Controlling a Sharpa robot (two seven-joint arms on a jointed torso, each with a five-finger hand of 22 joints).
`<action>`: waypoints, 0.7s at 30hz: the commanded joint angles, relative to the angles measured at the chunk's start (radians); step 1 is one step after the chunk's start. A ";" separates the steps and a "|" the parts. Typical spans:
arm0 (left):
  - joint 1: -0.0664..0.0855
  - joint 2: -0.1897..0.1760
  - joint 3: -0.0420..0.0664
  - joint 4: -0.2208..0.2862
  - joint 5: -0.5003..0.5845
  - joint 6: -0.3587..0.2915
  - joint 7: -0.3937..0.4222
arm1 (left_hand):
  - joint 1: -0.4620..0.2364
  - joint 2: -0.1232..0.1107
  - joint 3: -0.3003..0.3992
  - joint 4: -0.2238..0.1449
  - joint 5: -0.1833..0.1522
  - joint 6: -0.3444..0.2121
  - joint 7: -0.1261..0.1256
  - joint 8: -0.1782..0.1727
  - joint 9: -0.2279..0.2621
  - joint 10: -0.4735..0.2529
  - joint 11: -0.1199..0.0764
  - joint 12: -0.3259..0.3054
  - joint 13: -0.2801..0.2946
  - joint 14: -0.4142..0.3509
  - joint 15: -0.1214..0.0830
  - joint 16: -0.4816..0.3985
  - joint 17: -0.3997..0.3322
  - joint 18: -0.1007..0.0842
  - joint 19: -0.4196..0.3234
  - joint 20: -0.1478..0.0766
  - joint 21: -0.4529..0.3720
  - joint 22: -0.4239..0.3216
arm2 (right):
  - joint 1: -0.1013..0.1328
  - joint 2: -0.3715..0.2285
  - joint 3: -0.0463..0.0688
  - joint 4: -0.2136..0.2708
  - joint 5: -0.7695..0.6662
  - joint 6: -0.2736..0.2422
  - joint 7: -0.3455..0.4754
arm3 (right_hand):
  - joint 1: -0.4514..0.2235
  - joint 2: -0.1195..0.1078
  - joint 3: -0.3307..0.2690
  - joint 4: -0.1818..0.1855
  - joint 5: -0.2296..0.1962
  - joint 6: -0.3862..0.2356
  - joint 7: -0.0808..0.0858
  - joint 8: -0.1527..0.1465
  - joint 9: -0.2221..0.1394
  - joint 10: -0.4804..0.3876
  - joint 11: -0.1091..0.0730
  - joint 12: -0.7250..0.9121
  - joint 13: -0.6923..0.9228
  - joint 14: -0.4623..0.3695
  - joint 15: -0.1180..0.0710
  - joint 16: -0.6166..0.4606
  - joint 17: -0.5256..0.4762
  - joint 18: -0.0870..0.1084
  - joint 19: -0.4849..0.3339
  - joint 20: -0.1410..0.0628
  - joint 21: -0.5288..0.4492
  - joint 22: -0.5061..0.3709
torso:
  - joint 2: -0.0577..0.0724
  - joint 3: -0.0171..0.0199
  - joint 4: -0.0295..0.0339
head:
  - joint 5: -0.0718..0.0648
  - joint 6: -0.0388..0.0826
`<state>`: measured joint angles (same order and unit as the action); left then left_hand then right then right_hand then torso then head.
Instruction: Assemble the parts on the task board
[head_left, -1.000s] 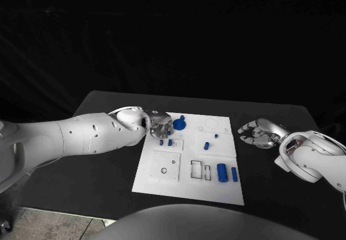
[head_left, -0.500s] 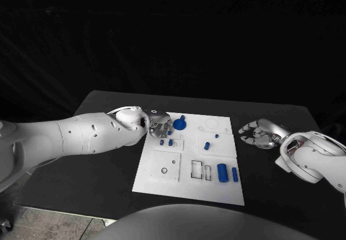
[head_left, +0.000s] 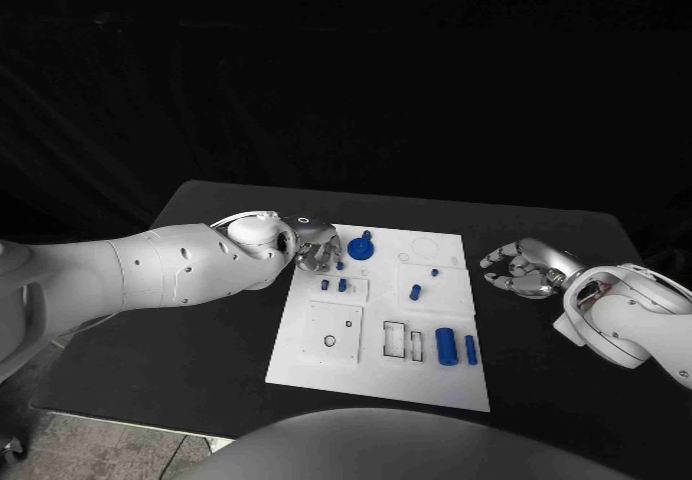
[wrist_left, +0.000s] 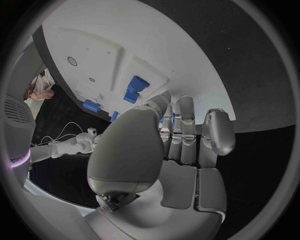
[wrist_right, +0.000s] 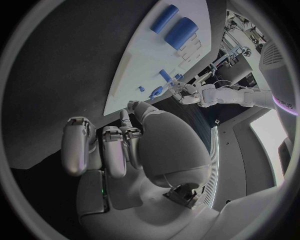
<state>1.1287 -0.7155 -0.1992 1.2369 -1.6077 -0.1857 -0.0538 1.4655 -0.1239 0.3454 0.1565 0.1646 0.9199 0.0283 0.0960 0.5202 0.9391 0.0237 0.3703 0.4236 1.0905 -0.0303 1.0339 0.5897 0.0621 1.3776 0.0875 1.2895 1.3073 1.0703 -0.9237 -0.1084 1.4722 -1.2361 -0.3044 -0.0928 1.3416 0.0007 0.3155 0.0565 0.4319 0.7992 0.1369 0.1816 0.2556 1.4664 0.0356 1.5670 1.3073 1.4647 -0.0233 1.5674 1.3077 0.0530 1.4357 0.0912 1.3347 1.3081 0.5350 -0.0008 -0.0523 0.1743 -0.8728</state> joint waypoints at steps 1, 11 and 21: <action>0.000 -0.006 0.000 0.000 -0.006 -0.058 -0.009 | 0.006 -0.005 -0.006 0.001 -0.006 0.001 0.000 0.003 0.000 -0.002 -0.001 0.004 0.002 -0.007 -0.003 -0.004 -0.001 0.005 -0.004 0.001 -0.004 0.173 | 0.000 -0.003 0.000 0.004 -0.006 -0.018 0.008 | -0.001 -0.014 0.010 -0.001 0.002 0.006 0.003 0.003 -0.003 0.104 0.011 0.003 0.263 0.106 0.007 0.003 0.263 0.015 -0.021 0.002 -0.026 0.172 | 0.000 -0.0012 0.0004 | -0.002 0.000; 0.001 -0.038 0.007 0.017 0.043 -0.199 0.023 | 0.012 -0.020 0.004 0.016 -0.032 -0.003 0.003 0.003 -0.006 -0.006 0.002 0.012 0.010 -0.026 0.000 -0.031 -0.021 0.015 -0.033 0.002 -0.051 0.160 | 0.052 -0.018 0.000 0.047 -0.037 -0.029 0.007 | -0.002 -0.070 0.093 -0.007 -0.007 0.042 0.000 0.031 0.001 -0.526 0.012 -0.758 -0.266 0.030 0.004 -0.199 0.126 0.041 -0.074 -0.005 -0.172 0.117 | 0.002 -0.0075 0.0083 | -0.004 0.000; 0.008 -0.086 0.013 0.086 0.467 -0.377 0.325 | -0.002 -0.028 0.026 0.108 0.085 0.016 0.049 0.015 -0.021 -0.087 0.066 0.020 0.018 -0.248 0.079 -0.173 -0.078 0.093 -0.516 0.046 -0.663 -0.010 | 0.101 0.019 0.000 0.074 -0.150 0.029 -0.024 | 0.003 -0.115 0.112 -0.028 -0.087 -0.006 -0.008 0.026 0.012 -0.717 0.068 -1.147 -0.594 -0.029 0.046 -0.316 0.028 0.058 -0.131 0.023 -0.296 0.079 | 0.010 -0.0174 0.0263 | -0.021 0.000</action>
<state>1.1344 -0.7997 -0.1871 1.3133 -1.3812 -0.4619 0.0900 1.4707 -0.1504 0.3709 0.2596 0.2391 0.9369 0.0727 0.1086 0.5004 0.8605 0.0869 0.3893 0.4430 0.8555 0.0428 0.8669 0.5140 0.1480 0.8933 0.1297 0.6636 1.3020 1.1713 -0.9086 -0.1078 1.5440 -1.3027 -0.3149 -0.0994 1.3458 -0.1064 0.4296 0.0331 0.3497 0.8057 0.1366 0.2111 0.2693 0.7619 0.0978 0.4362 0.7260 1.4427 0.0202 1.2592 1.3074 0.0929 1.3107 0.1126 1.0473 1.3077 0.5410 -0.0143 -0.0337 0.1568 -0.8728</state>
